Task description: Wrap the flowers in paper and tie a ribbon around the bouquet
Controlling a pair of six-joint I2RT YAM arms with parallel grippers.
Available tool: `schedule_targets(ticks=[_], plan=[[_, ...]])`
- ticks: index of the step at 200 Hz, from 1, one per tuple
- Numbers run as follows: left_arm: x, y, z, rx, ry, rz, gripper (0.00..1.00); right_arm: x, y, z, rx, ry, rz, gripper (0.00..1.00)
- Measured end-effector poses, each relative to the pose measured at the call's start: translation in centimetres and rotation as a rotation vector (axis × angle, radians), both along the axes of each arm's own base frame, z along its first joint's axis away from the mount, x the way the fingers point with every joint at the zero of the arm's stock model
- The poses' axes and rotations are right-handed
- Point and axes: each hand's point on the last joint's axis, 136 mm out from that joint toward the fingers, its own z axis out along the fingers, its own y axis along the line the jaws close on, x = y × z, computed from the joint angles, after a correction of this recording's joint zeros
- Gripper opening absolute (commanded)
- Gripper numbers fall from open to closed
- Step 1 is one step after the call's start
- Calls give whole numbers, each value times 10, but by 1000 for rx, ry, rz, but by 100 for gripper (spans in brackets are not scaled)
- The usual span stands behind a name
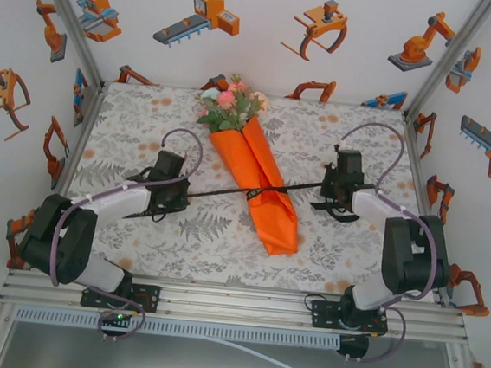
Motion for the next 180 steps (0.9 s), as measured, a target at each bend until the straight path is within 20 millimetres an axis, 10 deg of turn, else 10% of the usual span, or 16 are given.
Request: schedule_targets(ticks=[62, 155, 171, 180], plan=[[-22, 84, 2, -27, 57, 467, 0, 9, -65, -12, 148, 76, -403, 0], [-48, 129, 5, -245, 112, 703, 0, -50, -114, -13, 307, 92, -719, 0], [-49, 125, 5, -255, 99, 661, 27, -49, -113, -9, 309, 68, -688, 0], [-48, 130, 8, -233, 73, 658, 45, -44, -114, -2, 297, 37, -655, 21]])
